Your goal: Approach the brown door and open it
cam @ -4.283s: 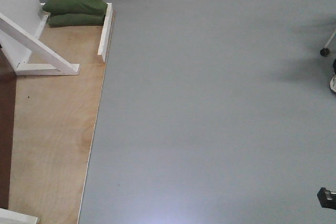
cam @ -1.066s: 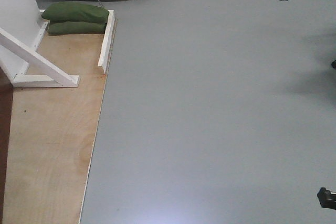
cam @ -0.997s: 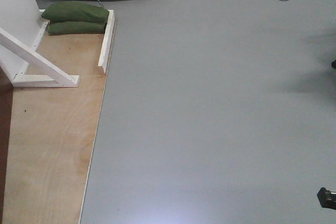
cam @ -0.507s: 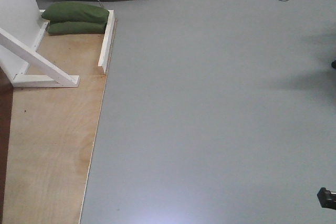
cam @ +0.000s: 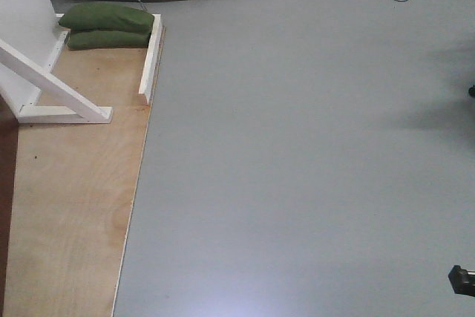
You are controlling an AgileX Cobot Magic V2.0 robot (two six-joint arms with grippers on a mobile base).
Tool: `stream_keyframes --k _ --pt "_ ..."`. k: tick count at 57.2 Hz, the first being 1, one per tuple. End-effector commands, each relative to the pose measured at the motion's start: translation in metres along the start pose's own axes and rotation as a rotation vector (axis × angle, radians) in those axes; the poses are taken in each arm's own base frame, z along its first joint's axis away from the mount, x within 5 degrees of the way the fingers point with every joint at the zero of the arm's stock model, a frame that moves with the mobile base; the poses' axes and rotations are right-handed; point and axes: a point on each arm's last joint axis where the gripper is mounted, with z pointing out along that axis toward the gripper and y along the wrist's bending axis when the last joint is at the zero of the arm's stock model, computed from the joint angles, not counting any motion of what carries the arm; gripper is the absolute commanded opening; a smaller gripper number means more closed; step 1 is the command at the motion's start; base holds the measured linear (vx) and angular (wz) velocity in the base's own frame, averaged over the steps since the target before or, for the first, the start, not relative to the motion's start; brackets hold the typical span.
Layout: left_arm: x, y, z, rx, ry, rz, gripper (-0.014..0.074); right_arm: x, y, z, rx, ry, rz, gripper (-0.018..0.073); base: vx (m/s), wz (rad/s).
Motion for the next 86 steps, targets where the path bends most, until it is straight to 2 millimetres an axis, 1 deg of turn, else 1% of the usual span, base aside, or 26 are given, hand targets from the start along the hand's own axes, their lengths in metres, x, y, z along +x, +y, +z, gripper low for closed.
stream_keyframes --k 1,8,11,18,26,31,37,43,50,58,66,74,86 --pt "-0.013 -0.013 0.007 0.043 -0.01 -0.011 -0.0003 -0.006 -0.001 -0.001 0.011 -0.089 -0.011 0.0 0.0 0.0" --pt "-0.025 -0.004 0.021 0.006 -0.059 -0.038 -0.0003 -0.006 -0.001 -0.001 0.011 -0.089 -0.011 0.0 0.0 0.0" --pt "-0.028 0.003 0.028 -0.016 -0.07 -0.039 -0.0003 -0.006 -0.001 -0.001 0.011 -0.089 -0.011 0.0 0.0 0.0" --pt "-0.032 0.021 0.044 -0.047 -0.044 -0.017 -0.0003 -0.006 -0.001 -0.001 0.011 -0.089 -0.011 0.0 0.0 0.0" --pt "-0.038 0.039 0.062 -0.071 -0.001 -0.038 -0.0003 -0.006 -0.001 -0.001 0.011 -0.089 -0.011 0.0 0.0 0.0" --pt "-0.039 0.045 0.074 -0.059 0.046 -0.03 -0.0003 -0.006 -0.001 -0.001 0.011 -0.089 -0.011 0.0 0.0 0.0" --pt "-0.035 0.046 0.087 -0.032 0.109 -0.03 -0.0003 -0.006 -0.001 -0.001 0.011 -0.089 -0.011 0.0 0.0 0.0" --pt "-0.036 0.044 0.093 -0.019 0.119 -0.029 -0.0003 -0.006 -0.001 -0.001 0.011 -0.089 -0.011 0.0 0.0 0.0" --pt "-0.031 0.05 0.1 -0.023 0.152 -0.031 -0.0003 -0.006 -0.001 -0.001 0.011 -0.089 -0.011 0.0 0.0 0.0" --pt "-0.016 0.054 0.105 0.011 0.292 -0.04 -0.0003 -0.006 -0.001 -0.001 0.011 -0.089 -0.011 0.0 0.0 0.0" --pt "-0.007 0.05 0.102 0.052 0.387 -0.049 -0.0003 -0.006 -0.001 -0.001 0.011 -0.089 -0.011 0.0 0.0 0.0" --pt "-0.006 0.043 0.097 0.085 0.421 -0.075 -0.0003 -0.006 -0.001 -0.001 0.011 -0.089 -0.011 0.0 0.0 0.0" --pt "-0.013 0.026 0.086 0.13 0.404 -0.108 -0.0003 -0.006 -0.001 -0.001 0.011 -0.089 -0.011 0.0 0.0 0.0"
